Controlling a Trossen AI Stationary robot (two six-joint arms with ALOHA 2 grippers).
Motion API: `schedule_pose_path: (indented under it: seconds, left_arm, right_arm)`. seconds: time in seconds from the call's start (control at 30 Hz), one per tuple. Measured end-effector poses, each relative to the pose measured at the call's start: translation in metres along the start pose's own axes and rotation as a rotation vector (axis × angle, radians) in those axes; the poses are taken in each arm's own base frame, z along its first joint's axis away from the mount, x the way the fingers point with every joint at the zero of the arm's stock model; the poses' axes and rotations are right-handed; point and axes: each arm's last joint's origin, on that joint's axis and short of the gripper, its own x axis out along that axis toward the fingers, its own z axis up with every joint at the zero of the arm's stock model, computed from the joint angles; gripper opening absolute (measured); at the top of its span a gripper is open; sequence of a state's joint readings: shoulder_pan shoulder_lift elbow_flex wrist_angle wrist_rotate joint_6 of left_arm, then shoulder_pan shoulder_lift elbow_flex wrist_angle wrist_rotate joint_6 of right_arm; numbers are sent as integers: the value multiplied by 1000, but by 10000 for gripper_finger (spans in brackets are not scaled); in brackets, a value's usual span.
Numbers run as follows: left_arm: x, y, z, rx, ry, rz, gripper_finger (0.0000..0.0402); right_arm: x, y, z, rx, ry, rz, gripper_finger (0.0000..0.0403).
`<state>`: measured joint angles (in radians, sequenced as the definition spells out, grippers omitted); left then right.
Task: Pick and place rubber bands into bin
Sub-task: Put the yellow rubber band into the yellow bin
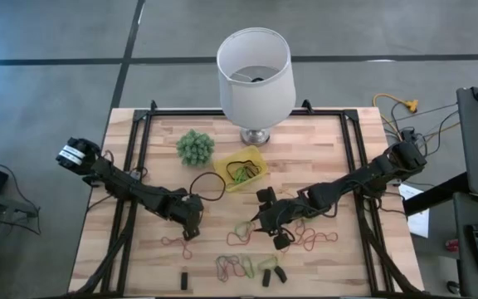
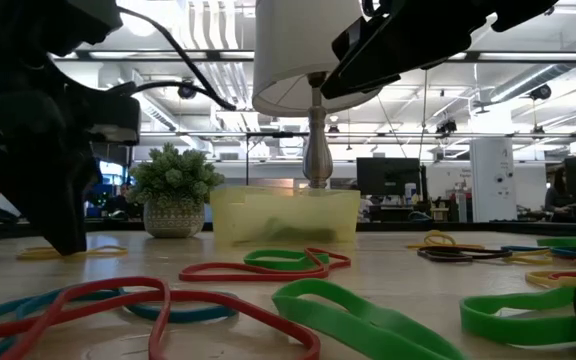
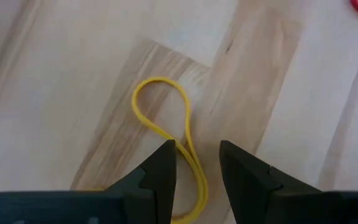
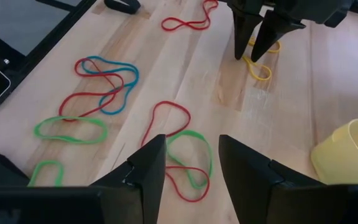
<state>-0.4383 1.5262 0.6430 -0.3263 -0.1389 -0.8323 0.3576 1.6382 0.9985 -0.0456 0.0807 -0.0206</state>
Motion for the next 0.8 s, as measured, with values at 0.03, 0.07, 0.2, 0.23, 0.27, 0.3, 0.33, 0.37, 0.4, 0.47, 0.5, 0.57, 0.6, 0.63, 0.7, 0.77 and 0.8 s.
schedule_pose_path:
  seconds: [0.03, 0.07, 0.2, 0.23, 0.27, 0.3, 0.33, 0.37, 0.4, 0.47, 0.5, 0.57, 0.6, 0.63, 0.7, 0.77, 0.8]
  left_arm:
    - [3, -1, 0, 10, 14, 5, 107]
    - [7, -1, -1, 15, 27, 9, 107]
    - [17, -4, -1, 45, 71, 32, 107]
    - [18, -5, 0, 44, 78, 41, 107]
    - [19, -5, 0, 45, 82, 48, 107]
    - [19, -5, 0, 46, 87, 62, 107]
    - [19, -5, 0, 46, 87, 73, 107]
    - [19, -5, 0, 46, 87, 81, 107]
    - [19, -5, 0, 49, 85, 86, 107]
    - [19, -5, 0, 54, 80, 95, 103]
    - [19, -5, 0, 58, 79, 101, 99]
    - [19, -4, 0, 60, 76, 116, 87]
    - [19, -3, -1, 60, 76, 124, 79]
    - [19, -3, -1, 59, 75, 132, 71]
    - [18, -2, -1, 59, 75, 142, 51]
    - [18, -2, -1, 60, 75, 150, 29]
    - [18, -1, -1, 61, 73, 154, 18]
  right_arm:
    - [0, 0, 0, -1, 0, 0, 143]
    - [0, 0, 0, -1, 0, 0, 142]
    - [0, 0, 0, -1, 0, 0, 137]
    - [0, 0, 0, -1, 0, 0, 136]
    - [0, 0, 0, -1, 0, 0, 135]
    - [0, 0, 0, -1, 0, 0, 134]
    - [0, 0, 0, -1, 0, 0, 133]
    - [0, 0, 0, -1, 0, 0, 132]
    - [0, 0, 0, -1, 0, 0, 132]
    - [0, 0, 0, -1, 0, 0, 132]
    - [0, 0, 0, 0, 0, 0, 132]
    - [0, 0, 0, 0, 0, 0, 132]
    - [0, 0, 0, 0, 0, 0, 131]
    - [0, 0, 0, 1, 0, 0, 130]
    - [0, 0, 0, 2, 0, 0, 128]
    - [0, 0, 0, 3, 1, 0, 127]
    - [0, 0, 0, 3, 1, 0, 127]
